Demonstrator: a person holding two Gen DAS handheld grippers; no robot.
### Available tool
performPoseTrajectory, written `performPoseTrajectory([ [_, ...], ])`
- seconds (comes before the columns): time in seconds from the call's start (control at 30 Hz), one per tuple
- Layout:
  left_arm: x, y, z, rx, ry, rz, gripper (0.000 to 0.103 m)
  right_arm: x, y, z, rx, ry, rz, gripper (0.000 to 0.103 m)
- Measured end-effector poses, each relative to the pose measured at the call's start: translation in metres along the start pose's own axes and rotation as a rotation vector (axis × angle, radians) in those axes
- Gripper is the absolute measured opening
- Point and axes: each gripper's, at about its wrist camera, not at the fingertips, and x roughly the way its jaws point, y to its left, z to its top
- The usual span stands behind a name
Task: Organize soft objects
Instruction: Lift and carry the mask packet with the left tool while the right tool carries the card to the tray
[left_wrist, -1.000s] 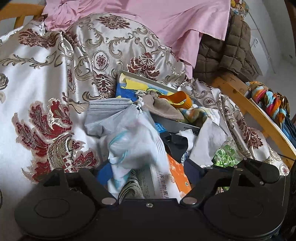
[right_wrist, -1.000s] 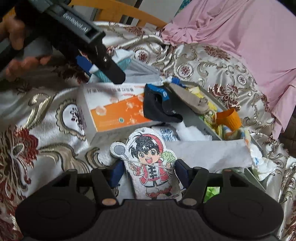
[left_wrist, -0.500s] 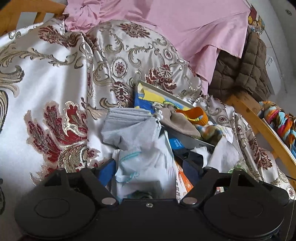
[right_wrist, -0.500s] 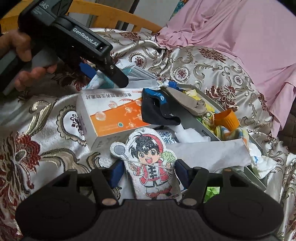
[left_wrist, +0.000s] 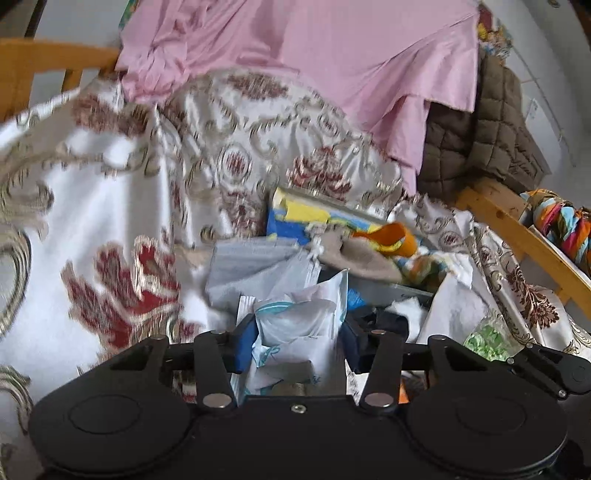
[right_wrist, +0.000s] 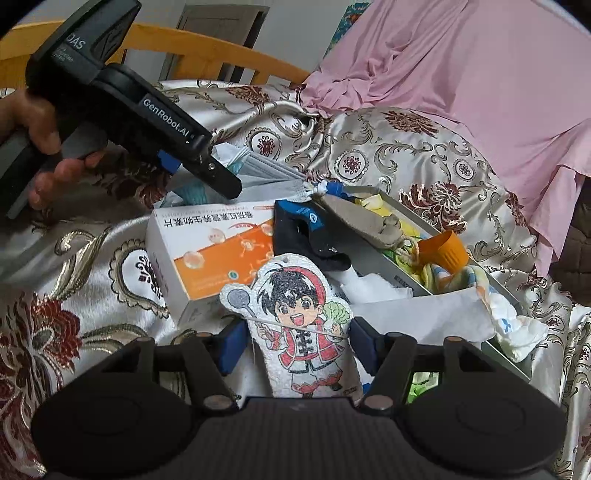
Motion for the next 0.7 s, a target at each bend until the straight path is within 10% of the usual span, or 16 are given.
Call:
performPoseTrajectory([
  [0.7,0.002,-0.078,0.045,0.047,-0.191,-0.085,0.05,-0.032,-0.06,0.032,0.147,-0.204,-0.097,0.065],
])
